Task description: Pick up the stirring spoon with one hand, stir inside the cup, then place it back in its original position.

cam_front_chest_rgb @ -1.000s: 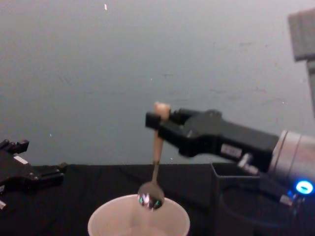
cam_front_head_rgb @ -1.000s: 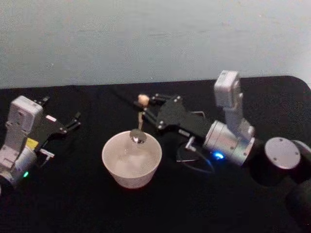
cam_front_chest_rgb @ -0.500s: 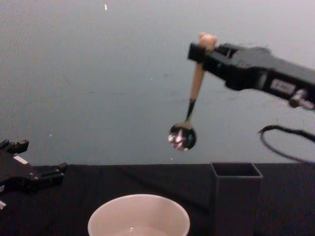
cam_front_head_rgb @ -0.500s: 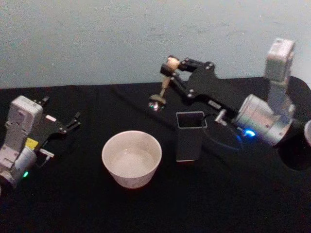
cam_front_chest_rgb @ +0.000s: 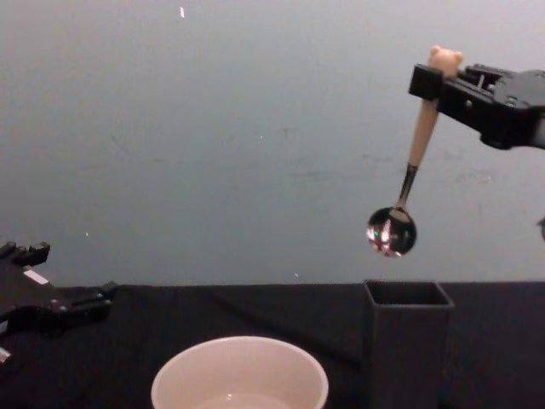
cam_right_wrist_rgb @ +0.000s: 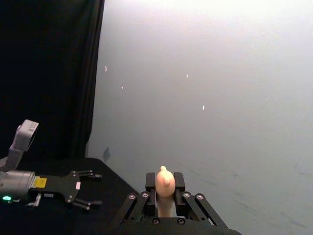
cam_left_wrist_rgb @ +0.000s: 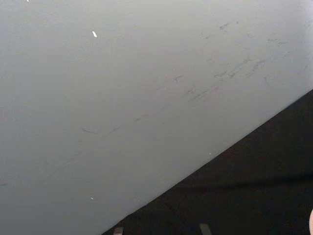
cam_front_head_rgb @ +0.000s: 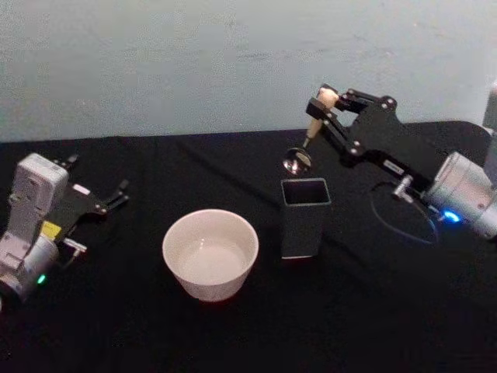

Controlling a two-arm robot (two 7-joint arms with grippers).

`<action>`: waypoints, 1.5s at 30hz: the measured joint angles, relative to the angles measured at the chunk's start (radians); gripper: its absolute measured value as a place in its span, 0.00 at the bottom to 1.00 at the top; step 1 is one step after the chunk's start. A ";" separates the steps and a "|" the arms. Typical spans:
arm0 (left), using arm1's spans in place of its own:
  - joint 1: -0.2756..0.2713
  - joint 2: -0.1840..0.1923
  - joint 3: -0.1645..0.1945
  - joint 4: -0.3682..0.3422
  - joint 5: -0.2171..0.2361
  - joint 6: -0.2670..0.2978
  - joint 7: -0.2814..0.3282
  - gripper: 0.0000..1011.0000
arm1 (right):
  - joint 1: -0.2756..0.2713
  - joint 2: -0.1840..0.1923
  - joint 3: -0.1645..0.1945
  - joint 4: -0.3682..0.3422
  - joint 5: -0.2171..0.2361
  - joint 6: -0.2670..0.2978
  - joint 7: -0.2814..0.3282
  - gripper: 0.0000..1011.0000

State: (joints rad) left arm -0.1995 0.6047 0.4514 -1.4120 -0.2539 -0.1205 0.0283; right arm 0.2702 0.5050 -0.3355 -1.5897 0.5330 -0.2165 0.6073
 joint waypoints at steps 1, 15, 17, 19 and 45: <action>0.000 0.000 0.000 0.000 0.000 0.000 0.000 0.99 | -0.009 0.006 0.004 -0.008 0.003 0.002 0.000 0.21; 0.000 0.000 0.000 0.000 0.000 0.000 0.000 0.99 | -0.065 0.038 0.027 -0.048 0.033 0.036 -0.008 0.21; 0.000 0.000 0.000 0.000 0.000 0.000 0.000 0.99 | -0.070 0.042 0.030 -0.052 0.041 0.043 -0.008 0.21; 0.000 0.000 0.000 0.000 0.000 0.000 0.000 0.99 | -0.072 0.044 0.031 -0.052 0.045 0.046 -0.008 0.21; 0.000 0.000 0.000 0.000 0.000 0.000 0.000 0.99 | -0.041 0.013 -0.013 0.040 -0.002 0.051 -0.017 0.21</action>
State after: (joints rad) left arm -0.1995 0.6047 0.4514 -1.4120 -0.2539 -0.1205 0.0283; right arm 0.2293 0.5180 -0.3485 -1.5498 0.5313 -0.1652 0.5907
